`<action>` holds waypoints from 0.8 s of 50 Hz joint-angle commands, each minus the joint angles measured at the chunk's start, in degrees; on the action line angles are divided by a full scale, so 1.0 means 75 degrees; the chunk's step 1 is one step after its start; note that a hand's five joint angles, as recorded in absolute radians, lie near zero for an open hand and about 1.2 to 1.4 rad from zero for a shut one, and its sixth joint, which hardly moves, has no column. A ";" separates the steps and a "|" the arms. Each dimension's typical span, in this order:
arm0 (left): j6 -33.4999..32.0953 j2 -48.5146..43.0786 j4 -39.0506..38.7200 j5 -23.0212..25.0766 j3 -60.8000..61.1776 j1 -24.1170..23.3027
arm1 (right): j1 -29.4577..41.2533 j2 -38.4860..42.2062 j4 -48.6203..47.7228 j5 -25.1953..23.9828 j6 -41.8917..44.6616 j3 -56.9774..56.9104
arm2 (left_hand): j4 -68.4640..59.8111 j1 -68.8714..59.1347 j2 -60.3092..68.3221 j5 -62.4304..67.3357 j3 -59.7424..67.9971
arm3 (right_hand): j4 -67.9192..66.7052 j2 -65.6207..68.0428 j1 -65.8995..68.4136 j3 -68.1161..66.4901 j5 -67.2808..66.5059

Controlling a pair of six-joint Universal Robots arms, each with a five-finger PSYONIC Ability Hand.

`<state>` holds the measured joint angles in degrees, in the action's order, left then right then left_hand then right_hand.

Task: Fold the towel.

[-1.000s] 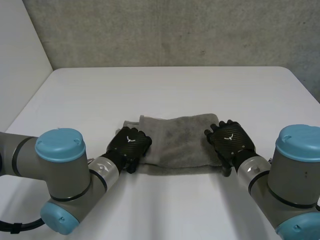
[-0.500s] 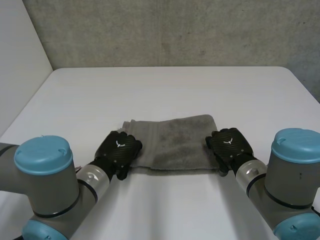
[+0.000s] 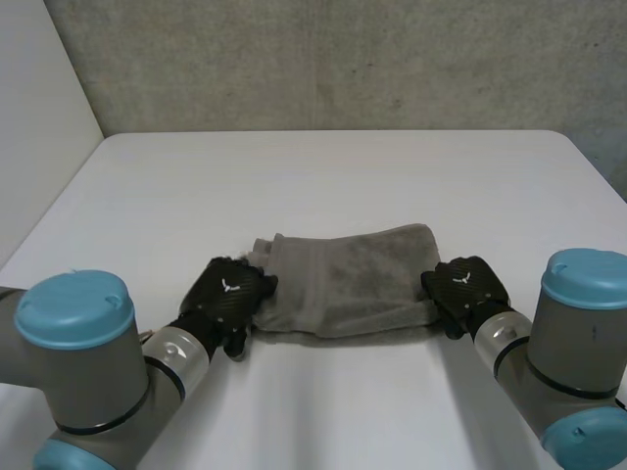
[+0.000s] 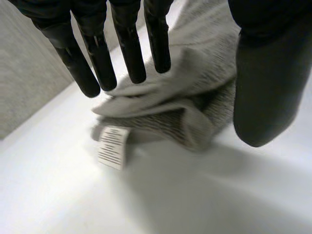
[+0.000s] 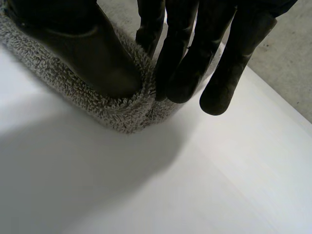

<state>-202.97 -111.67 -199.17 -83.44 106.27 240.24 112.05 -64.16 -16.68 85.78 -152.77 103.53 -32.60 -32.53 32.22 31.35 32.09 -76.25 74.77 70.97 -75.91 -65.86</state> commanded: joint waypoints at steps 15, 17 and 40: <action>0.1068 0.1613 -0.0057 -0.0007 -0.0843 0.0383 | 0.0291 -0.1384 0.0935 -0.0081 0.2782 -0.1251 | 0.2177 0.2169 -0.2127 -0.3345 -0.2109 | -0.0500 0.0697 0.1203 -0.0545 -0.0552; 0.1291 0.1566 -0.0033 -0.0019 -0.0972 0.0394 | 0.0747 -0.1244 0.0934 -0.0128 0.2629 -0.1497 | 0.2177 0.2169 -0.2127 -0.3344 -0.2109 | -0.0500 0.0697 0.1203 -0.0545 -0.0552; 0.2090 0.0161 -0.0033 -0.0113 -0.1535 -0.0390 | 0.2006 -0.1196 0.1591 -0.0515 0.0319 -0.1441 | 0.2177 0.2169 -0.2127 -0.3344 -0.2109 | 0.8834 -0.8636 -0.8130 0.8788 0.8781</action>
<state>-187.28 -106.58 -199.31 -84.33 96.37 239.97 132.90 -68.00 -4.63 82.60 -143.10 91.34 -21.64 -21.28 21.26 19.16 20.47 -14.49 13.95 13.59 -13.97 -3.42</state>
